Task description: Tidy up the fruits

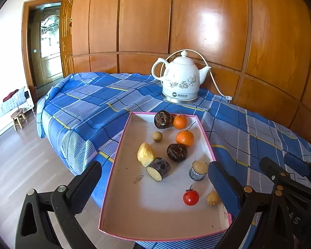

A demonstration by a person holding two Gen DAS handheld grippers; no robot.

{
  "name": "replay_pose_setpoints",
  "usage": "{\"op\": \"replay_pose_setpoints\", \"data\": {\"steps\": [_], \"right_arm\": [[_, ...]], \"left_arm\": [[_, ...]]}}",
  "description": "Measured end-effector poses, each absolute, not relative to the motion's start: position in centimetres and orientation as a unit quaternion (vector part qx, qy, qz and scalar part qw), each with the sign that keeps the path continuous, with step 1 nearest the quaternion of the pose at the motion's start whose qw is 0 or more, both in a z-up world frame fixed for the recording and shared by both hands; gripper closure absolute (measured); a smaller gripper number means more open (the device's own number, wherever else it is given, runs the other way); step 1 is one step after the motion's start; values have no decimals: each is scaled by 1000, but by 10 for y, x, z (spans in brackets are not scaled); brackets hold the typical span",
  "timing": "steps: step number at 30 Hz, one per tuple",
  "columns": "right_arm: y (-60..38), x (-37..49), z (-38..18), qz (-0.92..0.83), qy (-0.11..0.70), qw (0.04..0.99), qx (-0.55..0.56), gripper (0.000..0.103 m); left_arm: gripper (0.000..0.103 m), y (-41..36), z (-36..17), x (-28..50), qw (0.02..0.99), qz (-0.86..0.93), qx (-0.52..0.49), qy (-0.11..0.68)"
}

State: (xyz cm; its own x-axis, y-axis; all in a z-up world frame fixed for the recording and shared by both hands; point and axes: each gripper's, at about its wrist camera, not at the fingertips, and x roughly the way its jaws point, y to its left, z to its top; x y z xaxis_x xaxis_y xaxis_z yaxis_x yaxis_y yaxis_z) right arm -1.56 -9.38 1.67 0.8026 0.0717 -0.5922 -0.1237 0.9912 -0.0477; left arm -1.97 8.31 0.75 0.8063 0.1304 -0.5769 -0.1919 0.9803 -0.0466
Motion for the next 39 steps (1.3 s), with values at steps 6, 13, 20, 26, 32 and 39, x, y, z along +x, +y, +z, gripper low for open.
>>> {"op": "replay_pose_setpoints", "data": {"steps": [6,13,20,26,32,39], "right_arm": [[-93,-16,17,56,311,948,-42,45],[-90,-17,18,61,309,948,-45,45],[-89,-15,15,66,314,946,-44,45],[-90,-11,12,68,320,944,-41,45],[-90,-9,9,70,324,943,-39,45],[-93,-6,6,74,330,941,-34,45]], "left_arm": [[0,83,9,-22,951,89,-50,293],[0,82,10,-23,951,91,-48,292],[0,83,10,-23,950,92,-49,295],[0,83,8,-20,948,90,-49,300],[0,83,6,-17,947,89,-49,306],[1,79,5,-16,948,88,-37,304]]}}
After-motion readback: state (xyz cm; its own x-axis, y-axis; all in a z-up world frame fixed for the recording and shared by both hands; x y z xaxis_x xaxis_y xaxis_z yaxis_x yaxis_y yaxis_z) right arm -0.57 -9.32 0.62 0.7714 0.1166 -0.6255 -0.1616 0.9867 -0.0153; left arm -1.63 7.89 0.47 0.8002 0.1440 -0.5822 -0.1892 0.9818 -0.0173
